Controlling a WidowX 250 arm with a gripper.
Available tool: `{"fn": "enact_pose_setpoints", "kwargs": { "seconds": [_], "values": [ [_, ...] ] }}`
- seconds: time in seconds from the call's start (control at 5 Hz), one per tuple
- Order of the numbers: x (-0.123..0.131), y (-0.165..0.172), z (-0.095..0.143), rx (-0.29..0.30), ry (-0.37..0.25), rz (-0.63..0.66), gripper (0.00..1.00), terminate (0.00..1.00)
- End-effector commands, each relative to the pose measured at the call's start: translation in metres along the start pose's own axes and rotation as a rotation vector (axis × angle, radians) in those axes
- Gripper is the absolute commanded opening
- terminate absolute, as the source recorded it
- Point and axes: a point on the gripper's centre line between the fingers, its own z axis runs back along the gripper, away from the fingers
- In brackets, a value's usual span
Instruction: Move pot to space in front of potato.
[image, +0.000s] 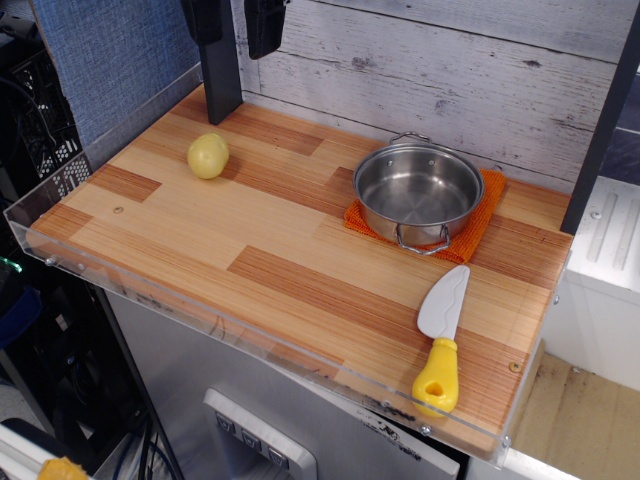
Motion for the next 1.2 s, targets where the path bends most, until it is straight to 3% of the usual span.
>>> {"fn": "enact_pose_setpoints", "kwargs": {
  "seconds": [0.0,0.4,0.8,1.0],
  "values": [
    [0.0,0.0,0.0,0.0,0.0,0.0,1.0,0.0],
    [0.015,-0.05,-0.02,-0.003,-0.031,0.011,1.0,0.0],
    [0.033,-0.083,-0.044,0.101,-0.117,0.103,1.0,0.0],
    [0.033,-0.089,-0.054,0.107,-0.153,0.143,1.0,0.0]
  ]
}}
